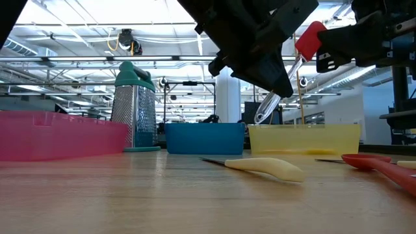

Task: Pick & Place Kitchen Items
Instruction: Put the red spatula into the yellow bin

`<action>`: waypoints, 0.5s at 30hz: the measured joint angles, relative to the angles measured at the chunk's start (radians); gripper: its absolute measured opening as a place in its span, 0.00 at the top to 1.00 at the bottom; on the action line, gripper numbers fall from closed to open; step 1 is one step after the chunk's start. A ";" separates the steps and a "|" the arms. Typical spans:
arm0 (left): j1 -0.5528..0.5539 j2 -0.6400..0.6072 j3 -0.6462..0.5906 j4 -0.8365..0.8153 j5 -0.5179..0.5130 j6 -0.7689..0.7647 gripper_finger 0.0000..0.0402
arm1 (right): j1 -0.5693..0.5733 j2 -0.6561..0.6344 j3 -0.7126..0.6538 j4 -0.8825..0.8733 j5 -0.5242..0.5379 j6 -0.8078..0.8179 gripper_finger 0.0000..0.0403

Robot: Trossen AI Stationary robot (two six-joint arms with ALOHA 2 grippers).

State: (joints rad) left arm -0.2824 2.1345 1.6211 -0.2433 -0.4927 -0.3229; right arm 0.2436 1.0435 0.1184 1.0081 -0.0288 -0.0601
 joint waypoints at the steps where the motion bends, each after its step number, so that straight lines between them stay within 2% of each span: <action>1: 0.000 0.000 0.000 0.003 0.000 0.000 0.97 | 0.000 0.000 0.000 -0.003 0.000 0.004 0.99; 15: 0.012 0.000 0.000 0.006 0.002 0.009 0.97 | 0.000 0.000 0.000 -0.063 0.003 0.047 1.00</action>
State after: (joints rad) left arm -0.2706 2.1349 1.6209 -0.2375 -0.4909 -0.3142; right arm 0.2436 1.0439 0.1184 0.9447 -0.0256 -0.0130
